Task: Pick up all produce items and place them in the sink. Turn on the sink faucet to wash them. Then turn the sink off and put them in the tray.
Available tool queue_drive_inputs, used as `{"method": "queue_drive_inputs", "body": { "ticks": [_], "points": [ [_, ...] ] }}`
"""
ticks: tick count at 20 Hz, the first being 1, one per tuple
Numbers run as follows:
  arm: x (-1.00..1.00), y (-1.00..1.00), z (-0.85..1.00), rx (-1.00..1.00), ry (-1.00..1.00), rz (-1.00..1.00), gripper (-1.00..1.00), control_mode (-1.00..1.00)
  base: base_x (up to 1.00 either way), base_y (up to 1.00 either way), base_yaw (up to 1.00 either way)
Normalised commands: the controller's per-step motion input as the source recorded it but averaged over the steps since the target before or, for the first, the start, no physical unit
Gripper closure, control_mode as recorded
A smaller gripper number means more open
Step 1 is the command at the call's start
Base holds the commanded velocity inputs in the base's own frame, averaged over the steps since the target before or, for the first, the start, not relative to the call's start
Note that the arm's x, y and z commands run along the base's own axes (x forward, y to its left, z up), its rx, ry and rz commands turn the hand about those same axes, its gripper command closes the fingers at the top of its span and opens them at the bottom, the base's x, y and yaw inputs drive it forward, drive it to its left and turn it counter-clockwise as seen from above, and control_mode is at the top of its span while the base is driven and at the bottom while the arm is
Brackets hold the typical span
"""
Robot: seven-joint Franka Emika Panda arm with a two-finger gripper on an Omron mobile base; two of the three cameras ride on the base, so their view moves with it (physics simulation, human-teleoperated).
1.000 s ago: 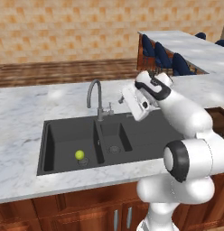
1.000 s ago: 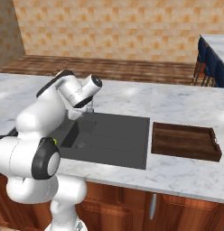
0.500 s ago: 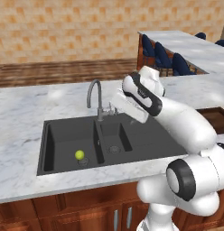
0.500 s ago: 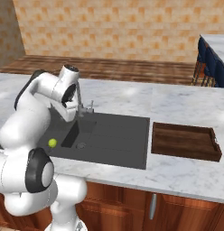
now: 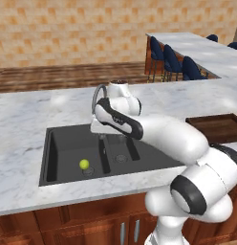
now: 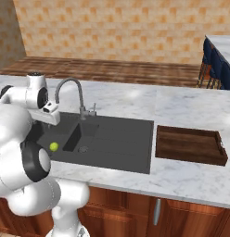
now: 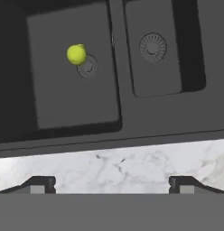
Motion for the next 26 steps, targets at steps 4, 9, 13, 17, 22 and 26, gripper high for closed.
{"method": "queue_drive_inputs", "body": {
  "ticks": [4, 9, 13, 17, 22, 26],
  "points": [
    [0.0, 0.58, -0.62, -0.31, -0.05, 0.22, -1.0, -1.0, 0.0, 0.0, 0.0],
    [0.0, 0.26, -0.52, -0.22, -0.03, 0.04, -1.0, -1.0, 0.0, 0.0, 0.0],
    [0.01, 0.27, -0.38, -0.12, -0.03, 0.0, -1.0, -1.0, 0.0, 0.0, 0.0],
    [0.26, 0.0, -0.38, -0.02, 0.0, 0.0, -1.0, -1.0, 0.0, 0.0, 0.0],
    [0.23, 0.04, -0.41, 0.0, 0.0, 0.0, -1.0, -1.0, 0.0, 0.0, 0.0],
    [0.11, 0.06, -0.39, 0.0, 0.0, 0.0, -1.0, -1.0, 0.0, 0.0, 0.0]
  ]
}}
